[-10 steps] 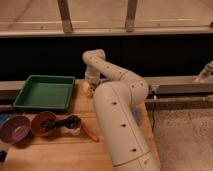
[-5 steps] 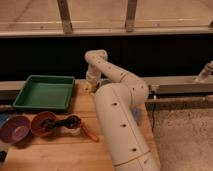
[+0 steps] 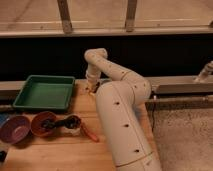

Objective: Stack cups on top of each other

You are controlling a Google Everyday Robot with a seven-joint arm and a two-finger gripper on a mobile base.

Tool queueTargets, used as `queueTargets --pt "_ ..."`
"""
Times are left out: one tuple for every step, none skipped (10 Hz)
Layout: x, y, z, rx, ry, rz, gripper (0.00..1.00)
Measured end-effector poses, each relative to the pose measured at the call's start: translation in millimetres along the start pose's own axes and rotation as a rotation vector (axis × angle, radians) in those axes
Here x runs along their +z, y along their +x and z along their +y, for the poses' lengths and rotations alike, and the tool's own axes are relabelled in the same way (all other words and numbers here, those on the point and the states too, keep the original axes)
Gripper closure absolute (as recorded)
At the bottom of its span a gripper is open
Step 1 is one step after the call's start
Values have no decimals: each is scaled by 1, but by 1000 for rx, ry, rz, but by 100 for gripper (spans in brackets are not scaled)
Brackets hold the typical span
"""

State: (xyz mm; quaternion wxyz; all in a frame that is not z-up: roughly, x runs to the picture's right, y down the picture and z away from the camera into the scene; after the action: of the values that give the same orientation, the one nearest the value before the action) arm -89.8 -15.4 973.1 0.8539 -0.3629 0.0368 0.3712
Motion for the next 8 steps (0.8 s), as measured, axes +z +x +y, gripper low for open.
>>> queueTargets --pt "-12 1 -1 3 14 -12 100" --pt "-24 1 -1 4 28 -23 100" --pt "-43 2 -2 7 51 -42 100" --pt "-60 3 -4 12 71 -61 100" --pt "-74 5 -7 18 88 -79 100" --pt "-91 9 -11 29 108 -107 100" --pt "-107 16 -17 50 126 -144 100" --pt "-118 23 -24 74 135 -175 100"
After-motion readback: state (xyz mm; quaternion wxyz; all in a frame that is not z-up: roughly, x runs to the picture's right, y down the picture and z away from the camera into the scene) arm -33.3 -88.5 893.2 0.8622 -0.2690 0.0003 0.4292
